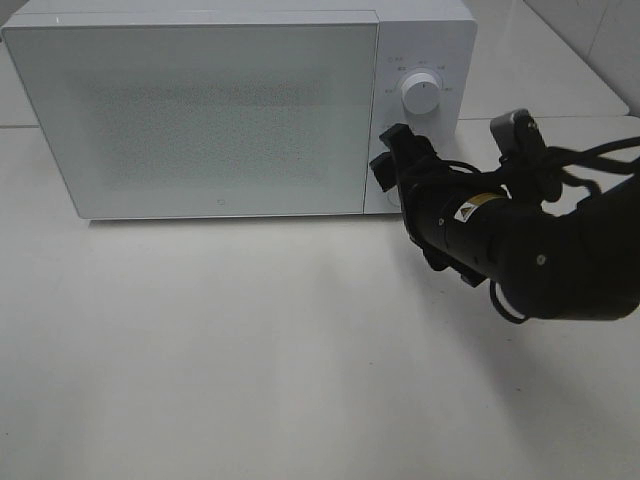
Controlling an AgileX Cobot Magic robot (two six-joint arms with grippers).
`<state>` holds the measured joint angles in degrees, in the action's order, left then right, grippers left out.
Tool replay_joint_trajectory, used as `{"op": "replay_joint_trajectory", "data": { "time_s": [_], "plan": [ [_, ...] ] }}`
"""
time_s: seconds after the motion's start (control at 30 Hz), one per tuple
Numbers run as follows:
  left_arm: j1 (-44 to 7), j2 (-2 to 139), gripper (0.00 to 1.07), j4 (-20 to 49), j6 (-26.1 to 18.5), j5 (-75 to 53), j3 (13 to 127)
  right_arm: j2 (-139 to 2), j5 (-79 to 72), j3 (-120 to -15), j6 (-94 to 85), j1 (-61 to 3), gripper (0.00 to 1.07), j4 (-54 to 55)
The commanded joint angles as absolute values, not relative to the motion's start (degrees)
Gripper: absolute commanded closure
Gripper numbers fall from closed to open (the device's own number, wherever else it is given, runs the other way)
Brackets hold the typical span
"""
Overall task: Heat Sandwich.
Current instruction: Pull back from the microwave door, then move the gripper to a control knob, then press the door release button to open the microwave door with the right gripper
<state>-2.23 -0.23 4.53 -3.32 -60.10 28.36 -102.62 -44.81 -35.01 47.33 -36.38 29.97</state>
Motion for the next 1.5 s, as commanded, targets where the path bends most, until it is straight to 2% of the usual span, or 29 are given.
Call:
{"op": "replay_joint_trajectory", "data": {
  "time_s": [0.03,0.37,0.53,0.67,0.97,1.5],
  "plan": [
    [-2.1,-1.5,0.09,4.6,-3.3,-59.4,28.2,-97.7,-35.5,-34.8,39.0,-33.7,0.31,24.7],
    [-2.1,-1.5,0.09,4.6,-3.3,-59.4,28.2,-87.7,-8.1,-35.7,25.0,-26.2,0.31,10.3],
    [-2.1,-1.5,0.09,4.6,-3.3,-59.4,28.2,-85.7,4.0,-38.2,21.1,-24.8,0.31,4.6],
    [-2.1,-1.5,0.09,4.6,-3.3,-59.4,28.2,-83.1,21.1,-42.5,18.4,-24.9,0.31,-5.6],
    [-2.1,-1.5,0.09,4.6,-3.3,-59.4,28.2,-75.1,35.5,-44.2,7.7,-24.9,0.31,-6.6],
    [-2.1,-1.5,0.09,4.6,-3.3,-59.4,28.2,-52.8,52.9,-44.2,4.8,-24.9,0.31,-6.7]
  ]
}}
